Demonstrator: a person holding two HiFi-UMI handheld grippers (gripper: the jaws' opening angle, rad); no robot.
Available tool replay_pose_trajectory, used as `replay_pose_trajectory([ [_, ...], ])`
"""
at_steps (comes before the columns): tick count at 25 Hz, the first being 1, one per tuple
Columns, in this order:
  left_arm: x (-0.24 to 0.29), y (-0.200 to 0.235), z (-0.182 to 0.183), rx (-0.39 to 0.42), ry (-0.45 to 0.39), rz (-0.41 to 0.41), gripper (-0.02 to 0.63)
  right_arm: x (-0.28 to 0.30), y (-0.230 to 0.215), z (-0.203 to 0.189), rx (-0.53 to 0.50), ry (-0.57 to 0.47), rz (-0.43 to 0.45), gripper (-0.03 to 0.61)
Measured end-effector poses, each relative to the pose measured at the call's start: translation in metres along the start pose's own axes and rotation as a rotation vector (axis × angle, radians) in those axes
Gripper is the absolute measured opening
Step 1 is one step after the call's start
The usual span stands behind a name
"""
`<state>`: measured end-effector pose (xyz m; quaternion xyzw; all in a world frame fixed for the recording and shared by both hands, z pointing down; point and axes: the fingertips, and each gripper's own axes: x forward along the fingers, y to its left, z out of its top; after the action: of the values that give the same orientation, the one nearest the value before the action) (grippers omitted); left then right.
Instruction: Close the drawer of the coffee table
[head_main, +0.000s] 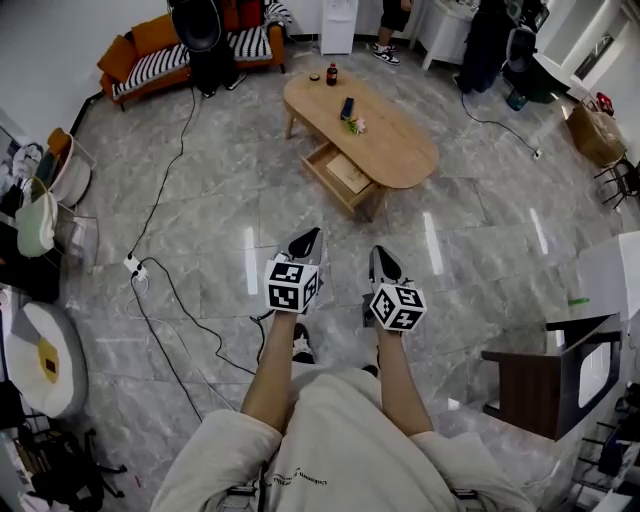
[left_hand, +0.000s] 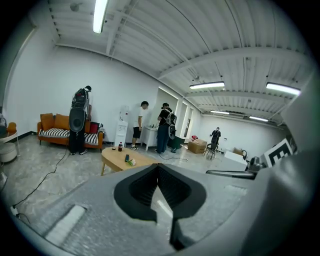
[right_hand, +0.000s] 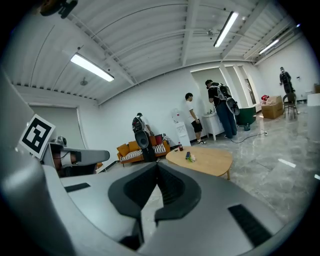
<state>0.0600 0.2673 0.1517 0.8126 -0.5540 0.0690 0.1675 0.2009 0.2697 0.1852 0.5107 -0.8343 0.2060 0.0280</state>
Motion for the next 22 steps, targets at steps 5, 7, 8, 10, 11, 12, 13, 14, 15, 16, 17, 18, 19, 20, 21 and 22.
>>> replay_pose_trajectory([
  [5, 0.008, 0.036, 0.017, 0.039, 0.001, -0.049, 0.009, 0.029, 0.003, 0.003, 0.001, -0.009, -0.045, 0.015],
  [7, 0.005, 0.055, 0.021, 0.038, 0.002, -0.051, 0.009, 0.038, 0.006, -0.001, 0.011, -0.006, -0.070, 0.015],
  [8, 0.003, 0.064, 0.021, 0.034, 0.004, -0.051, 0.009, 0.041, 0.008, -0.003, 0.010, -0.001, -0.080, 0.015],
  [10, 0.001, 0.081, 0.019, 0.017, 0.010, -0.043, 0.009, 0.049, 0.013, -0.007, -0.001, 0.016, -0.091, 0.015],
  [11, 0.000, 0.089, 0.018, 0.006, 0.012, -0.037, 0.009, 0.053, 0.017, -0.009, -0.008, 0.026, -0.091, 0.015],
  [12, 0.000, 0.096, 0.017, -0.007, 0.015, -0.032, 0.009, 0.056, 0.020, -0.010, -0.018, 0.038, -0.083, 0.015],
  [13, -0.001, 0.101, 0.015, -0.018, 0.017, -0.029, 0.009, 0.059, 0.024, -0.013, -0.036, 0.052, -0.068, 0.015],
  [14, -0.002, 0.104, 0.013, -0.028, 0.018, -0.028, 0.009, 0.061, 0.028, -0.015, -0.061, 0.069, -0.048, 0.015],
  [15, -0.003, 0.106, 0.010, -0.034, 0.021, -0.028, 0.009, 0.061, 0.031, -0.019, -0.087, 0.084, -0.031, 0.015],
  [16, -0.003, 0.109, 0.008, -0.034, 0.026, -0.026, 0.009, 0.063, 0.033, -0.022, -0.105, 0.096, -0.021, 0.015],
  [17, -0.003, 0.113, 0.006, -0.030, 0.032, -0.020, 0.009, 0.066, 0.034, -0.026, -0.112, 0.105, -0.017, 0.015],
  [18, -0.003, 0.119, 0.005, -0.025, 0.038, -0.010, 0.009, 0.072, 0.034, -0.030, -0.109, 0.111, -0.018, 0.015],
  [19, -0.003, 0.127, 0.004, -0.020, 0.041, 0.003, 0.009, 0.079, 0.034, -0.034, -0.102, 0.117, -0.021, 0.015],
  [20, -0.003, 0.136, 0.005, -0.019, 0.039, 0.019, 0.009, 0.088, 0.034, -0.037, -0.094, 0.122, -0.023, 0.015],
  [21, -0.003, 0.146, 0.006, -0.020, 0.035, 0.037, 0.009, 0.098, 0.037, -0.038, -0.087, 0.124, -0.022, 0.015],
  [22, -0.001, 0.157, 0.009, -0.024, 0.028, 0.053, 0.009, 0.108, 0.040, -0.037, -0.083, 0.122, -0.018, 0.015],
])
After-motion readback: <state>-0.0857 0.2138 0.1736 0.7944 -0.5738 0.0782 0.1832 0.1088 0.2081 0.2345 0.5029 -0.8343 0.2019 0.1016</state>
